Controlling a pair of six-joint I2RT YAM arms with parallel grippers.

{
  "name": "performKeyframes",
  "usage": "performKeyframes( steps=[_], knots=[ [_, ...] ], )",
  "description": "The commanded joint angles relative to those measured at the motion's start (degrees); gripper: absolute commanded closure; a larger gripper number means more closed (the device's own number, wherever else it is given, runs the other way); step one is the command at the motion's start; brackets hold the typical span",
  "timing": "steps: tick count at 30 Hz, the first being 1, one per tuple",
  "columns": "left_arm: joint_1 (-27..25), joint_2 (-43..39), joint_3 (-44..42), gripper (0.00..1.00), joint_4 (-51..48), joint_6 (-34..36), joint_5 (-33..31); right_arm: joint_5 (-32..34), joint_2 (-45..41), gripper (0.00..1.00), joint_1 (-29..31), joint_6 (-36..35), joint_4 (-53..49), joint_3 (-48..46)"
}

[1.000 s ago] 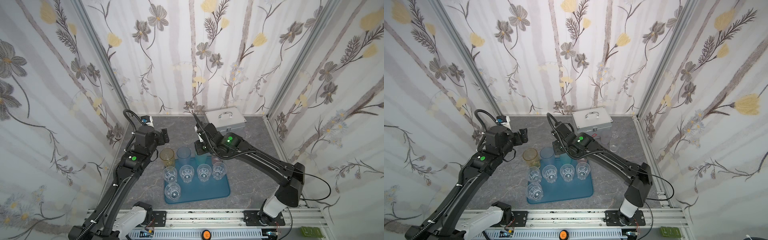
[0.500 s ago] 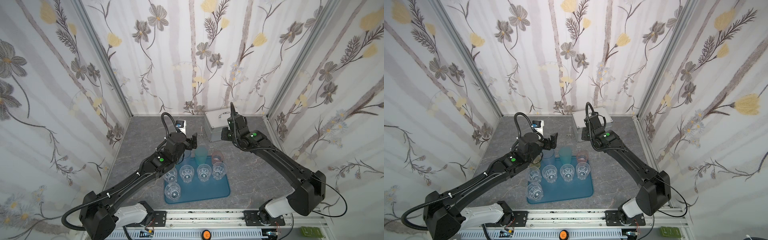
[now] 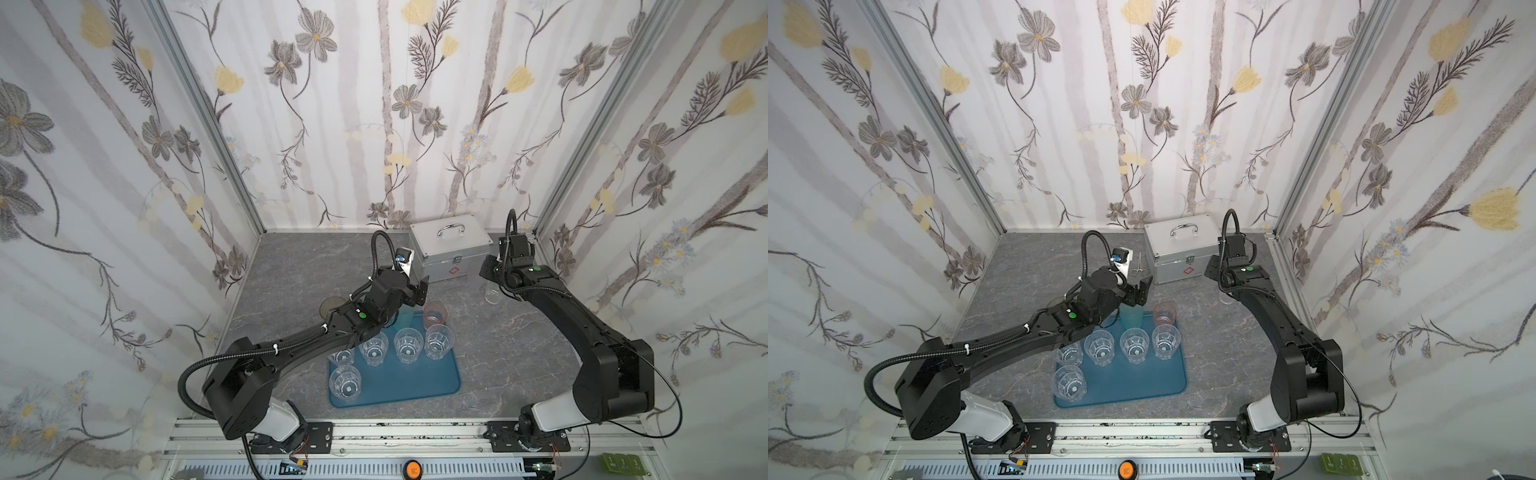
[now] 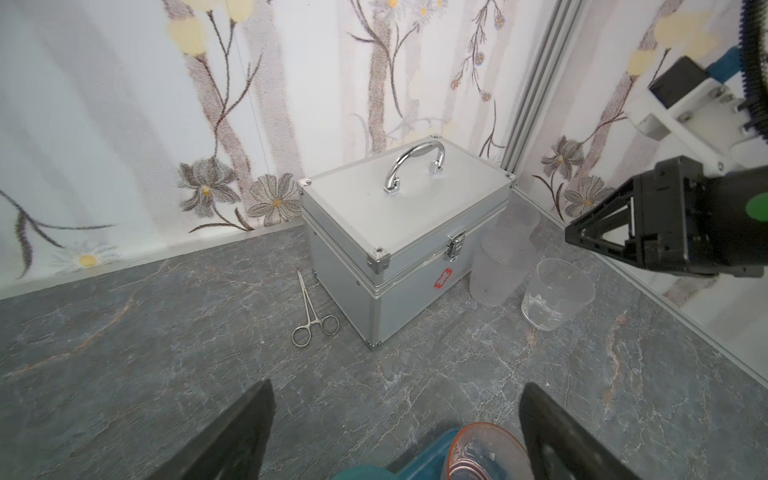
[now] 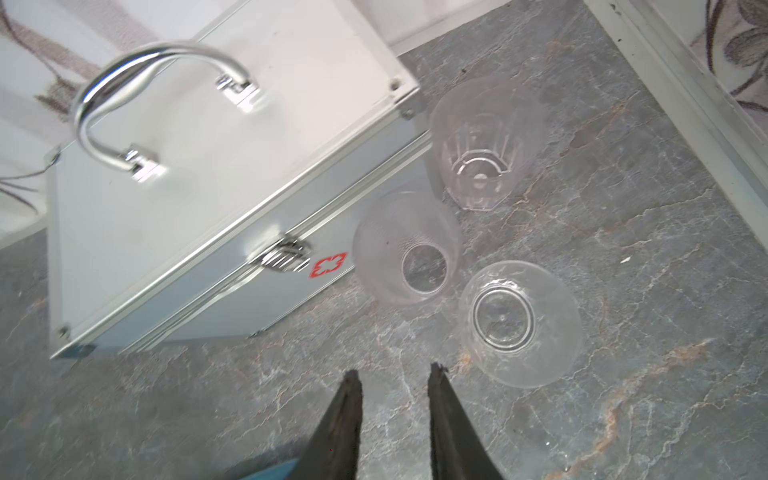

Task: Place the glasses into the tray
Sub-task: 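Raise the right gripper and reach down to another glass beside the case, then close the right gripper on the clear glass beside the case and lift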

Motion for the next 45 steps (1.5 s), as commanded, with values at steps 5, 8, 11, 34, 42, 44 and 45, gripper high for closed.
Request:
performKeyframes(
  steps=[5,8,11,34,42,44,45],
  knots=[
    [-1.0,7.5,4.3,0.04,3.7,5.0,2.5,-4.0,6.1,0.69,-8.3,2.1,5.1,2.3],
    [-1.6,10.6,5.9,0.00,3.8,7.5,3.6,-5.0,10.0,0.68,-10.9,3.2,5.5,5.1],
    [-2.9,13.1,7.0,0.00,3.9,11.2,2.3,-7.5,14.8,0.66,-12.8,4.1,5.8,8.1],
    [-4.5,14.2,5.6,0.00,4.0,13.6,0.2,-11.2,34.5,0.68,-15.9,4.9,2.1,26.5],
    [-4.7,13.9,5.3,0.00,4.0,13.6,-0.3,-10.1,35.3,0.79,-15.8,3.6,1.0,26.3],
    [-4.7,13.9,5.4,0.00,4.0,13.5,-0.3,-9.3,34.8,0.82,-15.7,3.2,1.0,25.7],
    [-4.6,13.8,5.3,0.00,4.0,13.5,-0.2,-8.9,34.5,0.84,-15.8,2.9,1.0,25.3]
  ],
)
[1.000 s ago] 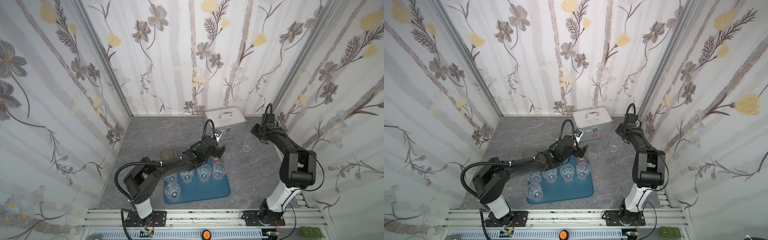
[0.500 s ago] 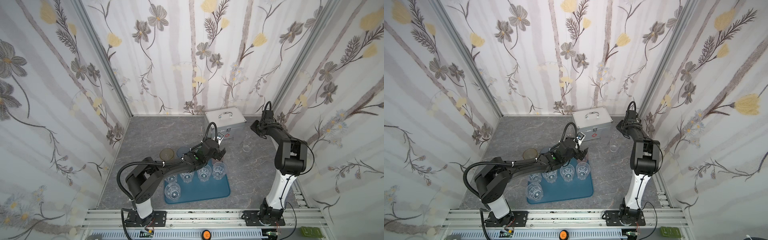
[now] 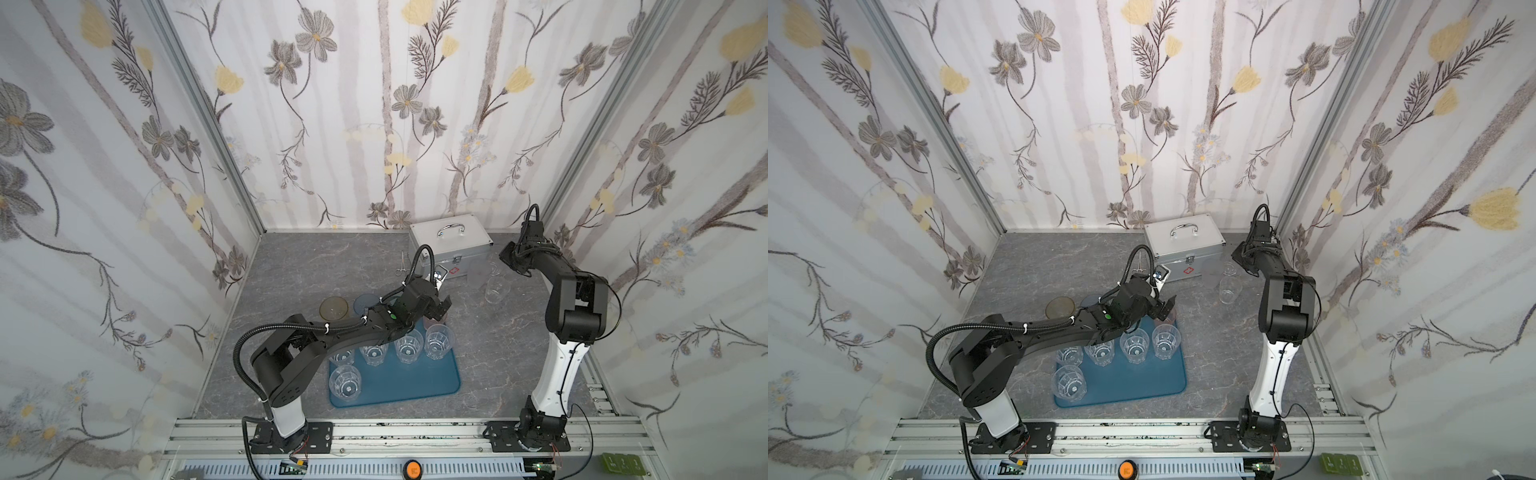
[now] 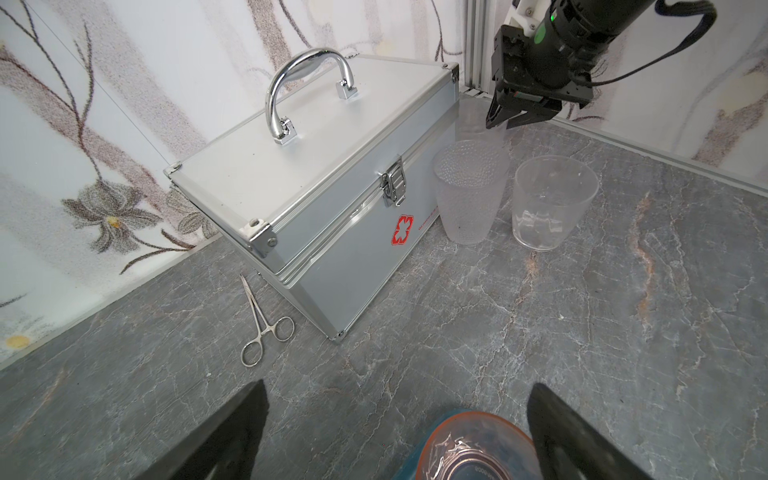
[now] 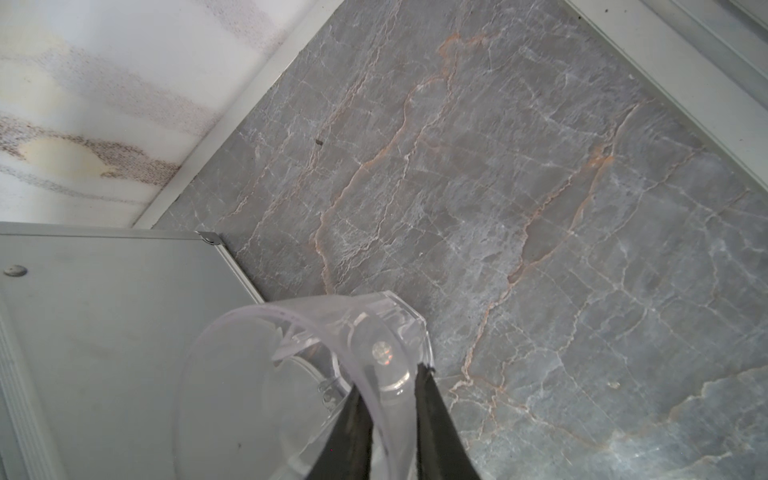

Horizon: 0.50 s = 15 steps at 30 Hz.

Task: Place the glasses into the tray
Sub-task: 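Close the right gripper on the clear glass beside the case and lift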

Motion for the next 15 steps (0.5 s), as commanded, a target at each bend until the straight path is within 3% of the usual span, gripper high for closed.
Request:
performKeyframes(
  steps=[1,8,15],
  knots=[
    [0.0,-0.6,-0.1,0.00,1.7,0.1,-0.6,1.6,-0.9,0.86,0.1,-1.5,0.0,-0.8],
    [-0.1,-2.1,-0.6,0.00,1.6,0.9,-1.8,5.1,-6.6,0.94,0.1,-2.9,-0.9,-4.8],
    [-0.1,-6.0,-1.4,0.00,1.5,1.9,-3.1,8.2,-17.0,0.95,0.1,-3.4,-2.5,-10.6]
  ],
)
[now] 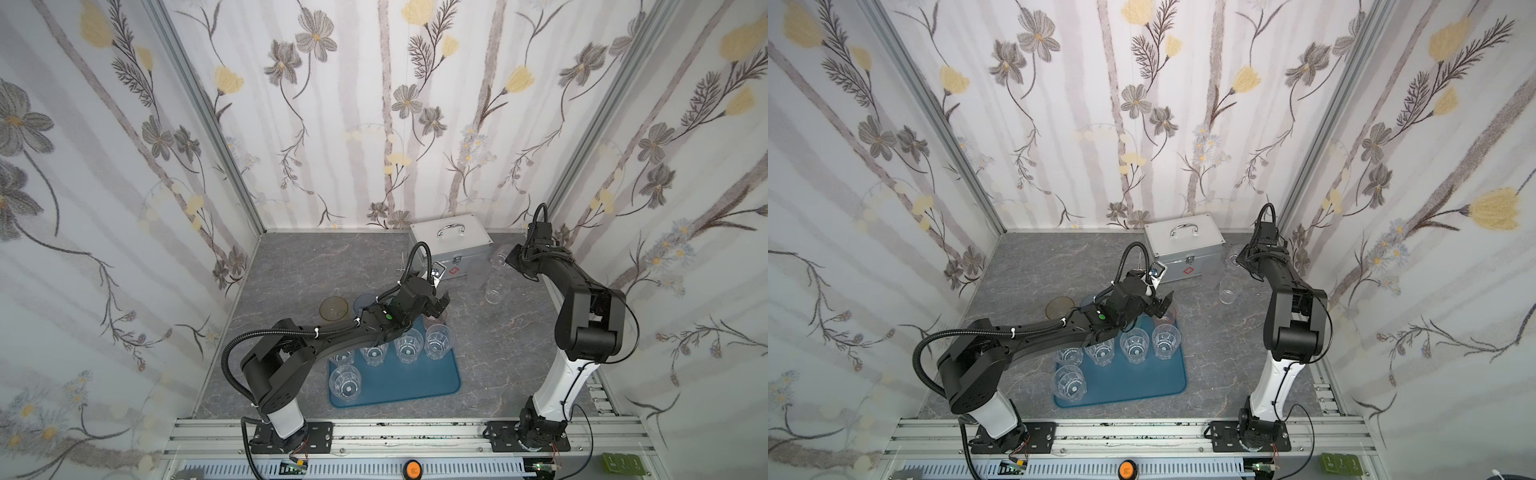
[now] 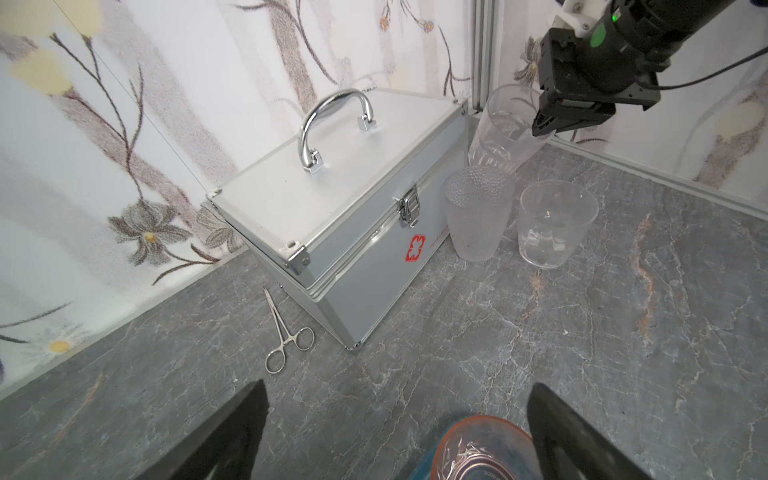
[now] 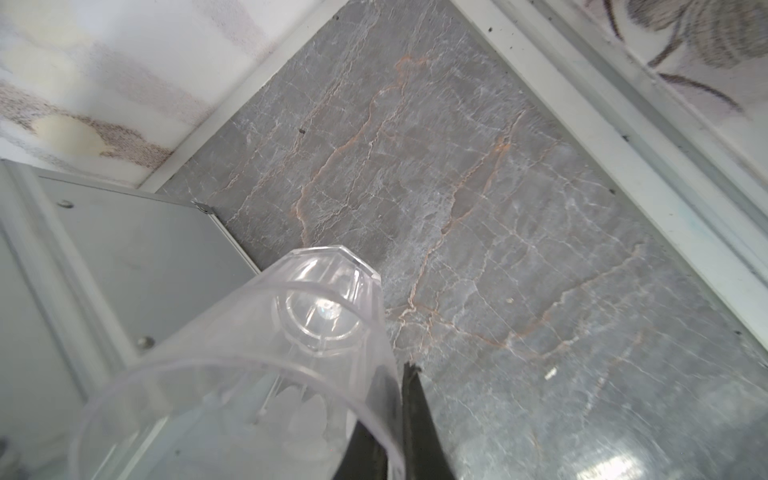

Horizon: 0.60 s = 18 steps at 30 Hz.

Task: Place the glasses into the tray
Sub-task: 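Close the right gripper on the clear glass beside the case and lift, then carry the clear glass over the tray and lower it with the right gripper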

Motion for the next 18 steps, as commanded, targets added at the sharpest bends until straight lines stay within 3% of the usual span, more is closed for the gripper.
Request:
performKeyframes(
  steps=[1,9,18],
  knots=[
    [0.1,-2.1,-0.5,0.00,1.4,0.8,-1.5,3.3,-5.0,0.96,0.1,-0.8,-0.2,-2.1],
    [0.1,-8.3,-2.9,0.00,1.0,0.8,-4.2,4.7,-17.6,0.96,2.9,-1.7,-4.3,-6.1],
    [0.1,-17.6,-5.6,0.00,-6.1,-1.6,-11.0,6.4,-31.5,0.95,16.0,-2.1,-9.5,-9.5]
  ],
)
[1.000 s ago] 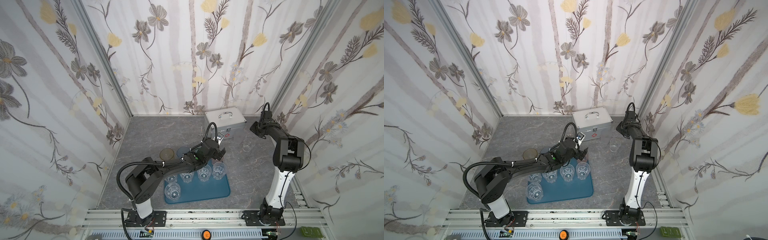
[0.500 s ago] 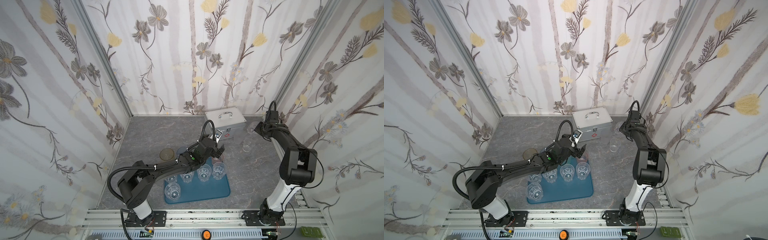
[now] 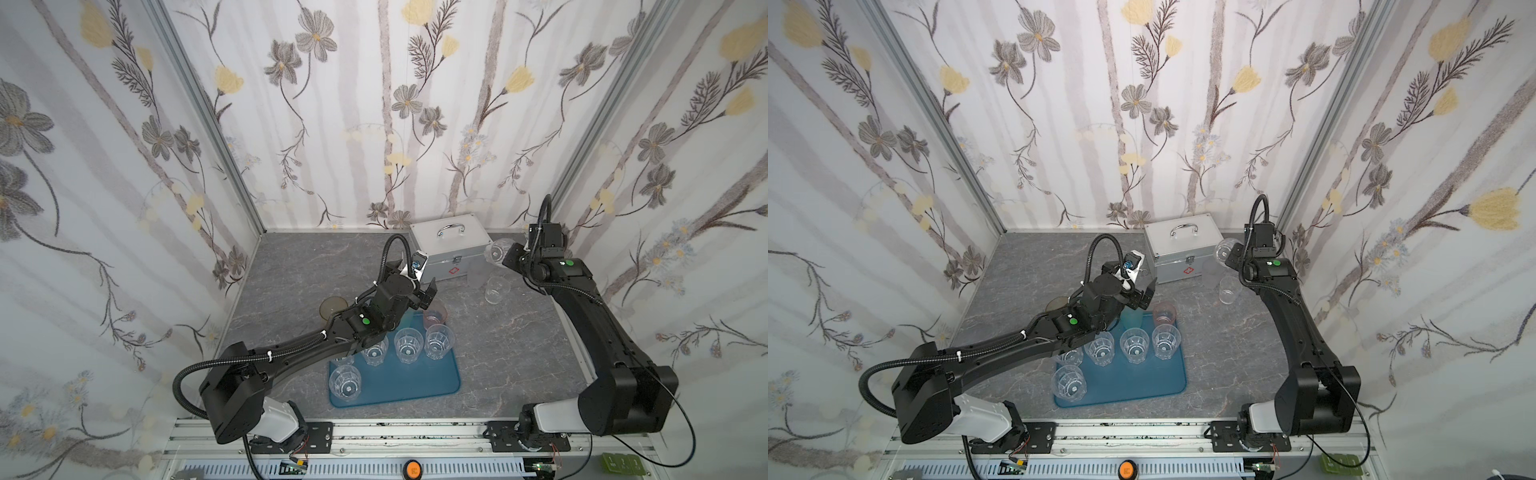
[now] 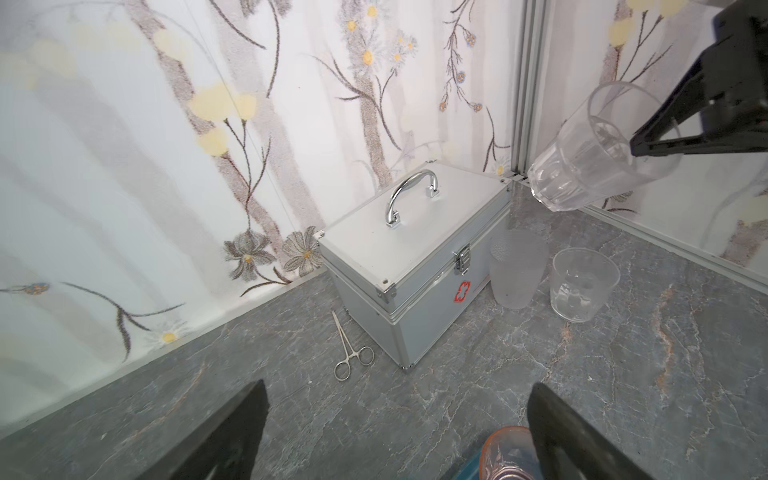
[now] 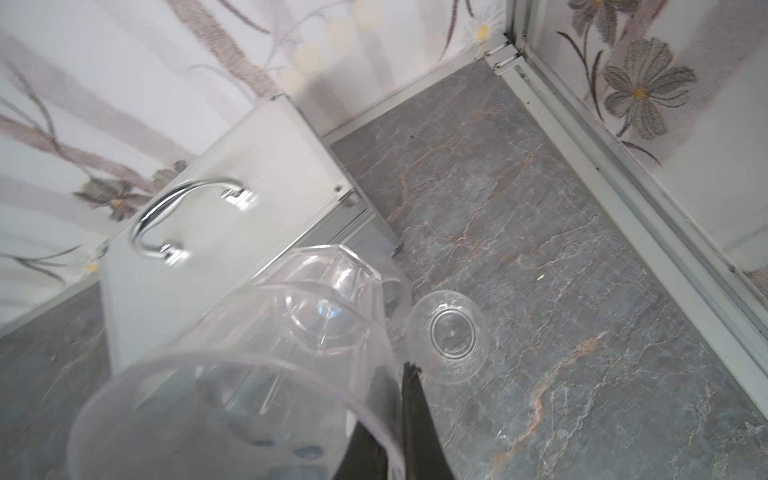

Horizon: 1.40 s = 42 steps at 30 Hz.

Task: Place the glasses into the tray
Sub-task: 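Carry the clear glass over the tray and lower it with the right gripper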

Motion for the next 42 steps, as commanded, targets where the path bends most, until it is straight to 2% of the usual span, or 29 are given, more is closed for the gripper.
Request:
performKeyframes(
  steps=[1,9,21,28,33,37,42],
  knots=[
    [0.2,-4.2,-2.0,0.00,-2.6,-1.6,-4.0,2.1,-3.3,0.95,4.7,-0.3,-1.7,-0.7],
    [1.9,-16.3,-5.6,0.00,-12.8,-6.9,-5.9,3.5,-7.7,0.95,21.2,3.2,-6.5,-2.4],
    [6.1,-34.8,-12.9,0.00,-29.6,-16.2,-7.1,2.4,-4.8,0.95,45.6,7.7,-11.3,-1.2],
    [10.1,-37.4,-13.0,0.01,-37.1,-20.8,-6.5,1.6,0.2,0.96,56.1,7.2,-12.5,0.0],
    [17.3,-36.9,-12.6,0.02,-39.4,-23.2,-0.1,1.2,6.4,0.97,62.6,7.0,-13.3,1.4],
    [21.8,-35.7,-12.1,0.04,-39.7,-24.2,4.6,0.7,10.2,0.97,65.2,6.9,-12.8,1.2],
    [22.4,-33.8,-11.6,0.04,-39.5,-24.2,6.7,1.3,15.6,0.98,65.5,5.8,-10.9,0.3]
  ],
)
